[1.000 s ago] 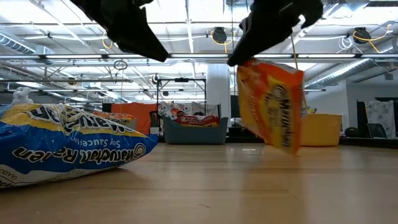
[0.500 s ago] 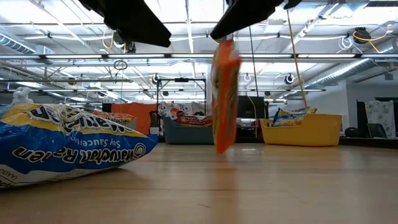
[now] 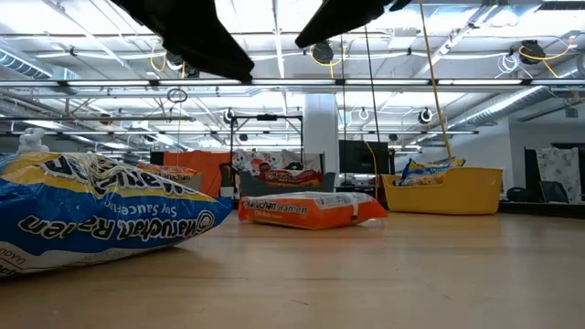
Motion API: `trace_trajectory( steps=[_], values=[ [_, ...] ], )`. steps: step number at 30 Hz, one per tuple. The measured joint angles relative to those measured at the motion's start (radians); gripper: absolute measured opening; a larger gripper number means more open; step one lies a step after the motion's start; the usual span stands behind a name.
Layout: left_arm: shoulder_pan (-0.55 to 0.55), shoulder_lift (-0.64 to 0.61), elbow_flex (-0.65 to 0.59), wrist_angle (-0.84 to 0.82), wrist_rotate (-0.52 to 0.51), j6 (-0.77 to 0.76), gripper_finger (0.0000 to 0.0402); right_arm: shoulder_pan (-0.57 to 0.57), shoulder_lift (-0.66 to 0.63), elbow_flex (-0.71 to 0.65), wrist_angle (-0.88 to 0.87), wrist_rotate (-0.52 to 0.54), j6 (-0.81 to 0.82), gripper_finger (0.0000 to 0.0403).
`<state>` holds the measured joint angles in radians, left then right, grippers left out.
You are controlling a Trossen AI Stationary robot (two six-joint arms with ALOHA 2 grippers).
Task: Sort Maruchan noodles
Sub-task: Put the orange noodle pack into the blue bin
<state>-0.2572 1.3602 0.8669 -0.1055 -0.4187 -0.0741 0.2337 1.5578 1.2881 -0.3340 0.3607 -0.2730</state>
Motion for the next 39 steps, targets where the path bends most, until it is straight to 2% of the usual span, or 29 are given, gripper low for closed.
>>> trace_trajectory(
  steps=[7, 11, 23, 26, 30, 35, 39],
  values=[
    [0.069, 0.0, 0.0, -0.086, 0.002, 0.017, 0.0321, -0.061, 0.0, -0.005, -0.066, -0.128, 0.229, 0.0003],
    [0.106, 0.0, 0.0, -0.092, 0.032, 0.029, 0.0321, -0.076, -0.001, -0.059, -0.108, -0.153, 0.362, 0.0022],
    [0.164, 0.0, 0.0, -0.076, 0.063, 0.069, 0.0321, -0.074, 0.0, -0.247, -0.1, -0.169, 0.574, 0.0157],
    [0.179, 0.0, 0.0, -0.066, 0.063, 0.073, 0.0321, -0.078, 0.0, -0.326, -0.046, -0.212, 0.618, 0.018],
    [0.196, 0.0, 0.002, -0.045, 0.077, 0.082, 0.0321, -0.083, 0.0, -0.449, 0.13, -0.265, 0.63, 0.0196],
    [0.207, 0.0, 0.013, 0.004, 0.138, 0.12, 0.0321, -0.097, 0.0, -0.554, 0.307, -0.245, 0.618, 0.0205],
    [0.216, 0.0, 0.014, 0.064, 0.177, 0.143, 0.0321, -0.108, 0.0, -0.588, 0.316, -0.203, 0.618, 0.0206]
  ],
)
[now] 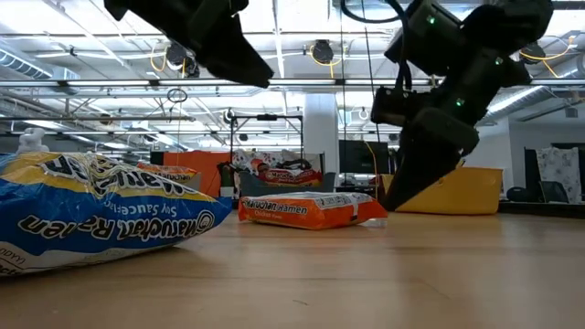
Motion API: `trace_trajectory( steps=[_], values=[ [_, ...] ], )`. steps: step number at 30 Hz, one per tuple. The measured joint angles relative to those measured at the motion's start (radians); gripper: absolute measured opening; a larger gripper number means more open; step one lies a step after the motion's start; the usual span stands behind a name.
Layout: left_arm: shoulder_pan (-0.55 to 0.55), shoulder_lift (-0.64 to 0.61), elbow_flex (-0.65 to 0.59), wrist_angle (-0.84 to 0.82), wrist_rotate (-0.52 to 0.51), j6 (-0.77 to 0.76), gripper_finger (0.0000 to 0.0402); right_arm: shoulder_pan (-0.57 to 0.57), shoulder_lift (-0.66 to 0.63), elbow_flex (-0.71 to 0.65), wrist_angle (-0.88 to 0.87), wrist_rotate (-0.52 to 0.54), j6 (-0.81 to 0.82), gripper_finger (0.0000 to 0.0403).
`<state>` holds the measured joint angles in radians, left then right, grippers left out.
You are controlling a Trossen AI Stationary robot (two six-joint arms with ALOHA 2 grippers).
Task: Sort Maruchan noodles
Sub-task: Put the orange noodle pack into the blue bin
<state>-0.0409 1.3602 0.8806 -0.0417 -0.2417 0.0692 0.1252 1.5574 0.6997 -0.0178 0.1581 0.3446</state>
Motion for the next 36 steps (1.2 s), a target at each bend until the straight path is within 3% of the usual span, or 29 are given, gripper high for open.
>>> trace_trajectory(
  steps=[3, 11, 19, 24, 32, 36],
  values=[
    [0.01, 0.0, 0.0, 0.022, 0.029, 0.005, 0.0321, -0.001, 0.006, -0.024, 0.031, -0.002, 0.006, 0.0206],
    [0.03, 0.0, 0.0, 0.045, 0.041, 0.004, 0.0321, -0.005, 0.122, -0.08, 0.309, -0.083, 0.002, 0.0206],
    [0.03, 0.0, 0.0, 0.039, 0.043, 0.006, 0.0321, -0.047, 0.153, -0.079, 0.381, -0.114, -0.002, 0.0197],
    [0.03, 0.0, 0.0, 0.017, 0.043, 0.008, 0.0321, -0.074, 0.154, -0.08, 0.409, -0.188, -0.034, 0.0147],
    [0.03, 0.0, 0.0, -0.015, 0.041, -0.003, 0.0321, -0.1, 0.155, -0.072, 0.403, -0.191, -0.172, 0.0014],
    [0.03, 0.0, 0.0, -0.03, 0.032, -0.004, 0.0321, -0.1, 0.158, -0.051, 0.395, -0.18, -0.233, 0.001]
  ],
)
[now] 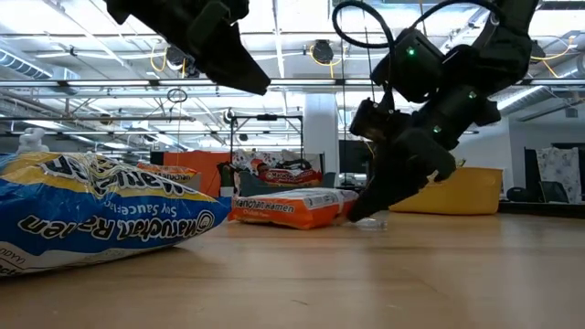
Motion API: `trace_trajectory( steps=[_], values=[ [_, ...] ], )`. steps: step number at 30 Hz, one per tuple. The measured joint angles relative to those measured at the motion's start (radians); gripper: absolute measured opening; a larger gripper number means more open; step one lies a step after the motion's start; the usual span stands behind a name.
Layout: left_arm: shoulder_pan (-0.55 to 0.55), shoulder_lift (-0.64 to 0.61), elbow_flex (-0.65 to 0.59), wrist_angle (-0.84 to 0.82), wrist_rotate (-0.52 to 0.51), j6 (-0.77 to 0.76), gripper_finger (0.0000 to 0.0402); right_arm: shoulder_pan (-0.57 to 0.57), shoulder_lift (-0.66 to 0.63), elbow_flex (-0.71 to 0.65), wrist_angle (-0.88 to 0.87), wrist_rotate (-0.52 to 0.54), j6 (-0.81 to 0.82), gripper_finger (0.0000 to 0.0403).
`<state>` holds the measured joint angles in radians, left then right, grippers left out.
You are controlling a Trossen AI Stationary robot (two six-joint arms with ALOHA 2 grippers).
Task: Sort Maruchan noodles
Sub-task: Put the orange noodle pack into the blue bin
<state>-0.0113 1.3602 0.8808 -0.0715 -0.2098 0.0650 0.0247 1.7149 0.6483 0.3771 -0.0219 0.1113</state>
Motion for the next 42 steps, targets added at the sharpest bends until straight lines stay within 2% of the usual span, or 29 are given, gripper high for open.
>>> trace_trajectory(
  steps=[5, 14, 19, 23, 30, 36, 42],
  values=[
    [0.0, 0.0, -0.001, -0.008, -0.001, 0.001, 0.0321, 0.001, -0.012, 0.038, -0.001, 0.032, -0.069, 0.0002],
    [0.001, 0.0, -0.004, -0.034, -0.027, -0.027, 0.0321, 0.02, -0.131, 0.097, -0.092, 0.2, -0.176, 0.0001],
    [-0.008, 0.001, -0.004, -0.055, -0.027, -0.058, 0.0321, 0.024, -0.223, 0.097, -0.125, 0.218, -0.205, 0.0],
    [-0.018, 0.004, -0.004, -0.073, -0.027, -0.084, 0.0321, 0.034, -0.281, 0.097, -0.14, 0.285, -0.226, 0.0],
    [-0.048, 0.004, -0.004, -0.074, -0.027, -0.106, 0.0321, 0.037, -0.365, 0.097, -0.138, 0.295, -0.284, 0.0],
    [-0.07, 0.019, -0.004, 0.035, -0.037, -0.147, 0.0321, 0.037, -0.405, 0.097, -0.125, 0.376, -0.311, 0.0],
    [-0.085, 0.097, -0.004, 0.193, -0.14, -0.153, 0.0321, 0.043, -0.414, 0.104, -0.095, 0.453, -0.293, 0.0]
  ],
)
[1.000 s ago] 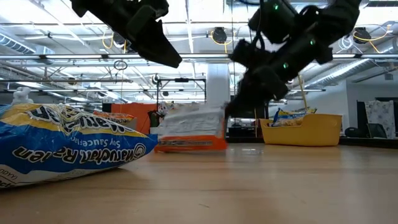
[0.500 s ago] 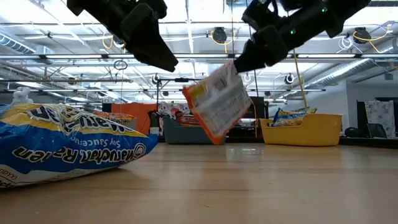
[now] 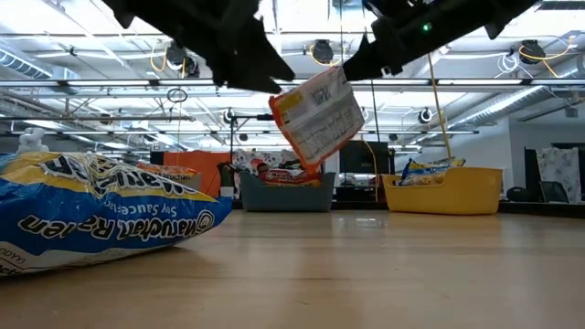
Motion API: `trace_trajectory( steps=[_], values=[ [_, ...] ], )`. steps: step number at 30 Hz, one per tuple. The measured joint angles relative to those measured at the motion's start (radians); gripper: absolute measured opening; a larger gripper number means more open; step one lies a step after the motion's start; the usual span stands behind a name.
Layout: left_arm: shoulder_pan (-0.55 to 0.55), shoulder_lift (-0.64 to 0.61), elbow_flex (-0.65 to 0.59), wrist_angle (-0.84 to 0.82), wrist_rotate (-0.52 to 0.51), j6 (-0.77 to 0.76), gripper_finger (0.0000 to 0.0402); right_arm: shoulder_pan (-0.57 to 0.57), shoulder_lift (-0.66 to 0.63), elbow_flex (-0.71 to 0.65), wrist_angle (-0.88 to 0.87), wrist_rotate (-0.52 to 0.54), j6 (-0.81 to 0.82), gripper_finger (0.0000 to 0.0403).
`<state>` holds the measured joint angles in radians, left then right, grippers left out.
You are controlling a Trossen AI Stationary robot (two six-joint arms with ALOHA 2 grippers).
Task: Sort Maruchan noodles
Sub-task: Put the orange noodle pack into the blue bin
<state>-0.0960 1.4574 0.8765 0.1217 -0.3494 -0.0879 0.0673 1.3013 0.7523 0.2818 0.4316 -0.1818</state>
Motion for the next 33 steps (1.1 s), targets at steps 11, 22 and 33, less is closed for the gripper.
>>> trace_trajectory(
  steps=[11, 22, 33],
  values=[
    [0.002, 0.177, 0.0, 0.278, -0.153, 0.112, 0.0321, 0.053, 0.0, 0.034, -0.003, 0.1, 0.011, 0.0],
    [0.03, 0.227, 0.0, 0.372, -0.042, 0.139, 0.028, 0.092, 0.0, 0.034, -0.024, 0.124, 0.013, 0.0],
    [0.027, 0.224, 0.0, 0.367, -0.04, 0.171, 0.0153, 0.092, 0.0, 0.034, -0.027, 0.125, 0.012, 0.0]
  ],
)
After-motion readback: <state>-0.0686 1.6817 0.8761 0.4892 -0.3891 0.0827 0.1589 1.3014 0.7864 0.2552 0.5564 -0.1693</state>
